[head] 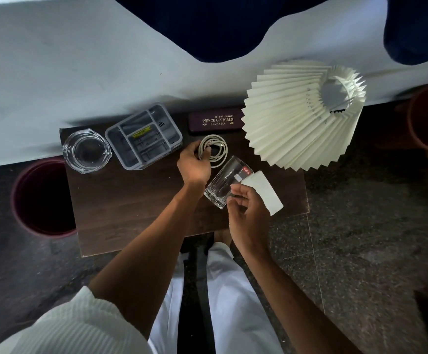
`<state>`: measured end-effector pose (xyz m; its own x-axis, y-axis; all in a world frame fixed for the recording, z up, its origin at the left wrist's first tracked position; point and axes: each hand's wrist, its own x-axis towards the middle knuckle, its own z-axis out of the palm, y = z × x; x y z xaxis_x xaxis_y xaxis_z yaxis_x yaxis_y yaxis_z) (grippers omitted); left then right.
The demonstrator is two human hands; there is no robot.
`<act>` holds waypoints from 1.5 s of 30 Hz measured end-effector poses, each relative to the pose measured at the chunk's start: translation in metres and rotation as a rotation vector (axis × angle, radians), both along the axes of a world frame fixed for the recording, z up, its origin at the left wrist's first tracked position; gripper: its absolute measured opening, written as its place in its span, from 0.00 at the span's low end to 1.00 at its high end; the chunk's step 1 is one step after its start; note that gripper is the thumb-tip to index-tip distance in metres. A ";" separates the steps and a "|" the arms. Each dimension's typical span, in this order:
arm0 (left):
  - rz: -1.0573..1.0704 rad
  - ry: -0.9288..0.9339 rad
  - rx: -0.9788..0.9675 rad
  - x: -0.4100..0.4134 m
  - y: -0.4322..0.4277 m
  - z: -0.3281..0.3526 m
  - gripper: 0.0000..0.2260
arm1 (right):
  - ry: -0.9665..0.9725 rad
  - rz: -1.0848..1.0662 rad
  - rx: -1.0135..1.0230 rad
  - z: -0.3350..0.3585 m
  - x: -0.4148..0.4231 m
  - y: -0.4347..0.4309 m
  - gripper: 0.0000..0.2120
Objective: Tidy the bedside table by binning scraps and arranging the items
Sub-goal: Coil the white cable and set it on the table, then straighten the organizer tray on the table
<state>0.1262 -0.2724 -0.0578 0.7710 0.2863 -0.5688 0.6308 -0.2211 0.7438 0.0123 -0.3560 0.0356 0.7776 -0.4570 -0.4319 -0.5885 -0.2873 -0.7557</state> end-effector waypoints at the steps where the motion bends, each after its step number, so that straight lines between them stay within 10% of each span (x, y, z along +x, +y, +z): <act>1: -0.022 -0.010 0.020 -0.001 0.000 0.001 0.15 | 0.002 0.003 -0.001 0.000 0.000 0.000 0.12; 27: -0.179 -0.111 0.147 -0.055 0.046 0.027 0.14 | 0.019 0.091 -0.023 0.009 0.010 0.006 0.12; 37: 0.515 -0.128 -0.054 -0.066 0.156 0.065 0.06 | -0.090 0.237 -0.080 0.013 0.114 0.054 0.12; 45: 0.528 -0.091 -0.179 -0.016 0.175 0.057 0.08 | 0.166 0.532 -0.176 0.000 0.170 0.080 0.25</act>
